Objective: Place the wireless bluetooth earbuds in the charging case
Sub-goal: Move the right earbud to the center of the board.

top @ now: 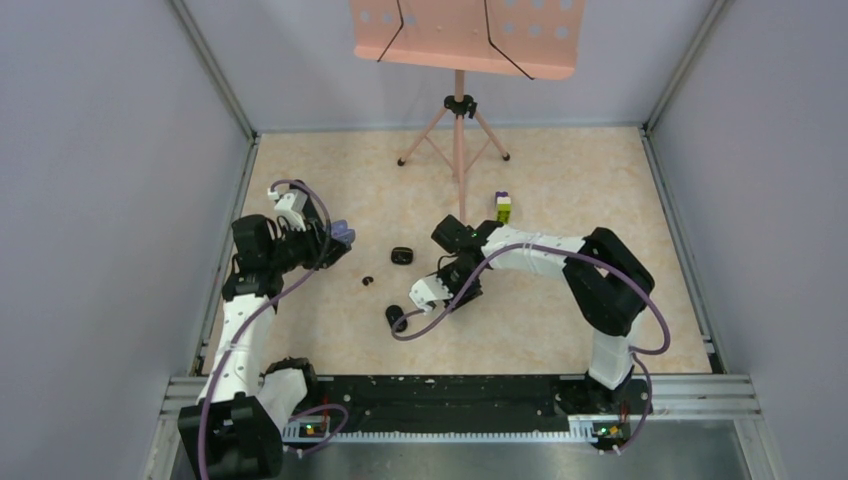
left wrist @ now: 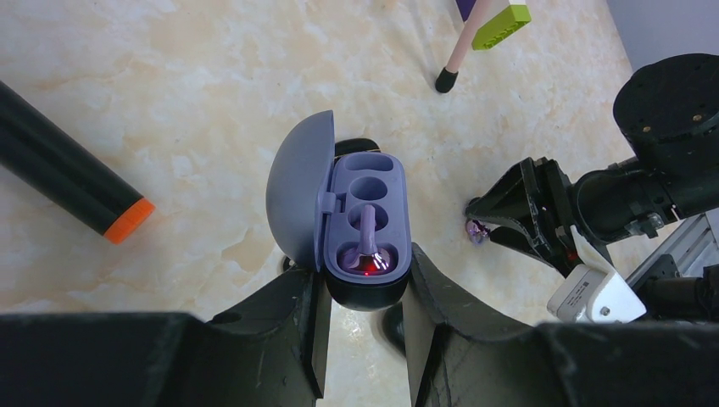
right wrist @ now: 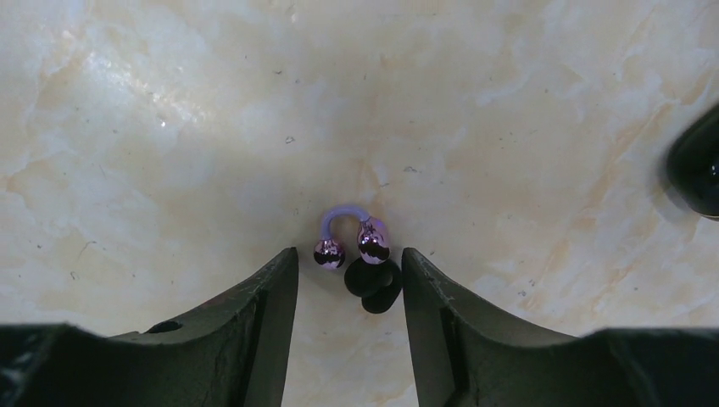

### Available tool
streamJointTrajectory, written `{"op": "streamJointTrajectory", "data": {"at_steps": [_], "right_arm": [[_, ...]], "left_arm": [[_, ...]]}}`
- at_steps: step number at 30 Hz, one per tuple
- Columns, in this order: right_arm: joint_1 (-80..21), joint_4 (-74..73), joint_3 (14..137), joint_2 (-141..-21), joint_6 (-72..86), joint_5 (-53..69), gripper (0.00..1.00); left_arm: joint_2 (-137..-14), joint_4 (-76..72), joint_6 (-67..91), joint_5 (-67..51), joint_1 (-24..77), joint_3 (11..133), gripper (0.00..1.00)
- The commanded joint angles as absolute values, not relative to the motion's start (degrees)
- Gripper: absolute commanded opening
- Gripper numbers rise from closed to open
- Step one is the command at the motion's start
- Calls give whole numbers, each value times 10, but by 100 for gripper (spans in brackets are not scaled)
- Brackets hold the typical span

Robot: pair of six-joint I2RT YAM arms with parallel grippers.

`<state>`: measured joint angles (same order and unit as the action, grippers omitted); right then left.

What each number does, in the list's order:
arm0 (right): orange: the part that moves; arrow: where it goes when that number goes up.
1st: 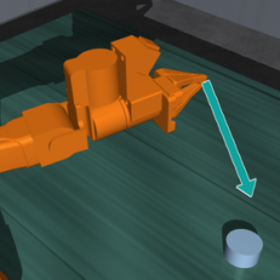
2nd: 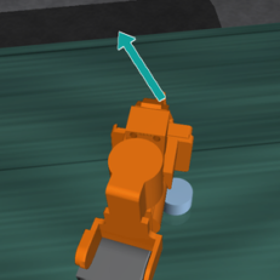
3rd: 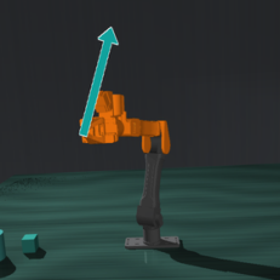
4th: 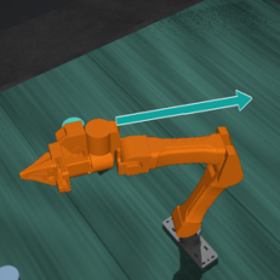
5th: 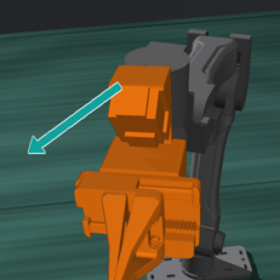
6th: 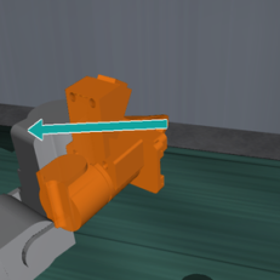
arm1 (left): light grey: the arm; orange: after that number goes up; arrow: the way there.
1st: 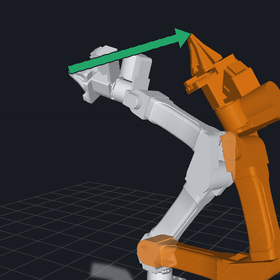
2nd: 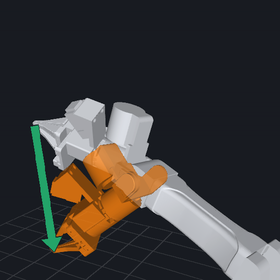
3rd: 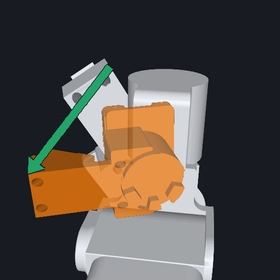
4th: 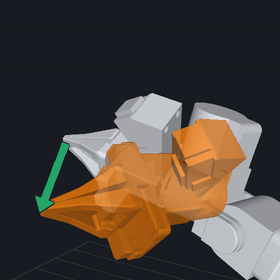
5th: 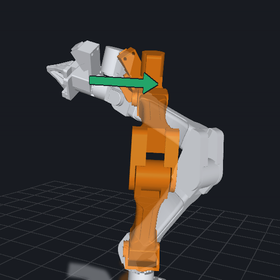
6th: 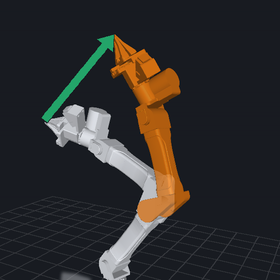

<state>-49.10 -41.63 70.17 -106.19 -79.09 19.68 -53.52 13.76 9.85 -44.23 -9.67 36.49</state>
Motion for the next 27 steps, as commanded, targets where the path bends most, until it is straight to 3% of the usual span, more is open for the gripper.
{"op": "streamJointTrajectory", "data": {"at_steps": [1, 12, 16, 20, 23, 27], "right_arm": [[-511, -376, 726, -1069, -716, 232, 48], [-516, -350, 776, -1113, -531, 230, 32], [-504, -297, 779, -1103, -383, 189, 31], [-473, -291, 810, -1090, -229, 239, 34], [-468, -296, 807, -1063, -270, 280, 35], [-468, -345, 774, -1017, -514, 350, 31]], "left_arm": [[-538, 125, 104, -442, -98, 381, 0], [-547, 123, 107, -443, -98, 385, 0], [-550, 119, 112, -442, -98, 386, 0], [-552, 115, 117, -439, -98, 386, 0], [-553, 118, 114, -439, -98, 387, 0], [-550, 128, 104, -438, -98, 389, 0]]}}
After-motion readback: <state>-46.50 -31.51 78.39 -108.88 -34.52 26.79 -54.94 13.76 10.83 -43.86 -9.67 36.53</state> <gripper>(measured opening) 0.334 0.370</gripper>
